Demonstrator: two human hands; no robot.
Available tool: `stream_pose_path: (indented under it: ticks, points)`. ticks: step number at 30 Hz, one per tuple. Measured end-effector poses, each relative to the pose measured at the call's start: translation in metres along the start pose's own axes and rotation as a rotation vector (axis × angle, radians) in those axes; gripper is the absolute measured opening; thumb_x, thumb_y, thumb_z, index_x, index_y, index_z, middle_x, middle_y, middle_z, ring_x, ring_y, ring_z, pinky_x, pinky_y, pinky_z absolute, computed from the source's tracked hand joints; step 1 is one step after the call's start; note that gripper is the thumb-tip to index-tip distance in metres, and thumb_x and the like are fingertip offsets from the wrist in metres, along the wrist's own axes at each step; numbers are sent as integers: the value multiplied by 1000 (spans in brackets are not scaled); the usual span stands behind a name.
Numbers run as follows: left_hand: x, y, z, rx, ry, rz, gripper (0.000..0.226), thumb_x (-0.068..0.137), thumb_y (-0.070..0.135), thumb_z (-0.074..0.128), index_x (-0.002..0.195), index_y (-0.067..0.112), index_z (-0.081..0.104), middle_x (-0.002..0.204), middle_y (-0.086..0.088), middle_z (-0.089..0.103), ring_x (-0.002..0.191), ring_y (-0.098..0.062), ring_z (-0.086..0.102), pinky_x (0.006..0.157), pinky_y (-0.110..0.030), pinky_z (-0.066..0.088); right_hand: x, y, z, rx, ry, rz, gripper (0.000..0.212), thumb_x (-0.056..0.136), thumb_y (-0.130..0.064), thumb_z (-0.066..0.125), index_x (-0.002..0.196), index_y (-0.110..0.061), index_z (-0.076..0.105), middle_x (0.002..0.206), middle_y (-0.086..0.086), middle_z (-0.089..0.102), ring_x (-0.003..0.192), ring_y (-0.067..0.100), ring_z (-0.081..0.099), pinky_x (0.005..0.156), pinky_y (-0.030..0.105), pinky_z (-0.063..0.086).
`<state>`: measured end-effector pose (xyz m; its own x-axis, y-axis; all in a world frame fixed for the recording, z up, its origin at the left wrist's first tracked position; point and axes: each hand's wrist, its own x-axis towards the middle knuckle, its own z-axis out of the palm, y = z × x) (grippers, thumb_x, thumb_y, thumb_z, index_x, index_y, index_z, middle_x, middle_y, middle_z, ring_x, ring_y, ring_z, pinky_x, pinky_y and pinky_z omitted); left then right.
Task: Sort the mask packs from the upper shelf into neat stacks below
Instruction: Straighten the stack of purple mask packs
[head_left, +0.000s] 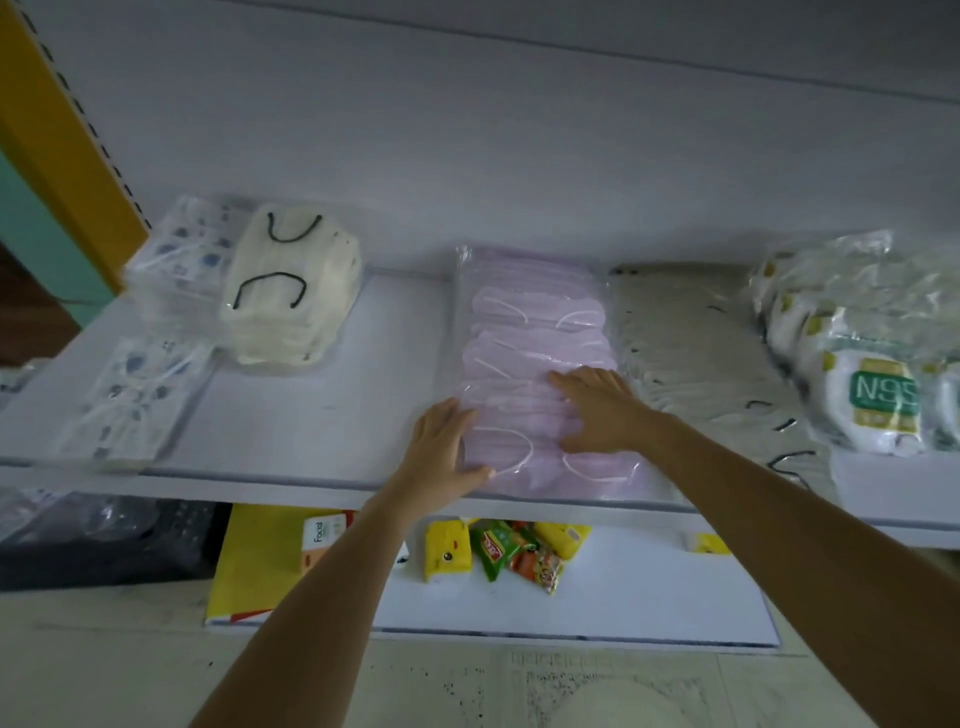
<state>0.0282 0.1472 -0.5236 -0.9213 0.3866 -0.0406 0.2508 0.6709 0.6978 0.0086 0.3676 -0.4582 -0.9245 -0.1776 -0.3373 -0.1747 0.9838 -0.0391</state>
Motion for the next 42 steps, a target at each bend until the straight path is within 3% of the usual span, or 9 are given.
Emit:
stream_pose_path:
  ticks: [3,10,13,16,22,27,33,38,42]
  points:
    - [2,-2,0,17,-42,-6,81,83,32,69,147,16,21,156,-9,10,145,-22,3,113,-23,5,1,-2,-1,47,-14,29,86,76,-38,69,147,-24,22,141,11,28,131,27,30,108,32,22]
    - [-5,-1,4,31,17,47,70,86,27,66,146,27,28,158,-10,2,145,-26,0,118,-39,12,5,0,2,77,29,68,83,80,-40,67,146,-23,20,144,5,38,132,29,27,106,37,21]
    - [-13,0,15,237,194,189,55,82,17,69,132,26,47,152,-20,24,139,-43,24,108,-51,24,6,4,4,150,42,69,82,81,-38,67,146,-22,20,143,7,36,130,30,27,106,38,23]
    - [-17,15,32,412,261,353,29,84,21,49,112,24,56,134,-14,51,129,-38,42,99,-55,34,12,8,-1,166,1,34,78,81,-35,66,146,-23,25,142,11,30,131,31,25,106,39,24]
    - [0,35,37,321,215,184,23,83,35,37,82,18,52,115,-12,60,108,-34,58,82,-49,51,51,12,-17,111,83,22,55,94,-29,49,145,-27,29,154,7,17,138,31,19,112,39,20]
    - [10,31,41,330,221,169,33,81,35,40,109,18,45,111,-14,62,100,-34,63,76,-43,55,50,10,2,54,49,-140,55,93,-8,42,143,-32,34,157,-1,14,143,22,15,114,35,12]
    - [9,38,42,429,128,118,47,85,32,33,118,16,62,127,-19,56,115,-41,55,85,-59,47,56,29,-7,69,12,-35,65,96,-30,45,150,-25,9,158,4,0,145,24,2,117,40,7]
    - [-4,37,49,511,72,47,47,90,38,31,128,19,53,133,-16,54,120,-37,54,88,-56,45,67,23,-9,119,121,55,55,92,-31,50,143,-18,33,145,12,35,131,33,34,107,40,29]
    - [-9,34,54,500,76,8,50,100,42,8,132,23,41,135,-14,54,122,-34,54,90,-52,46,76,18,-16,267,148,36,42,94,-18,41,135,-15,45,137,15,39,123,35,44,102,40,37]
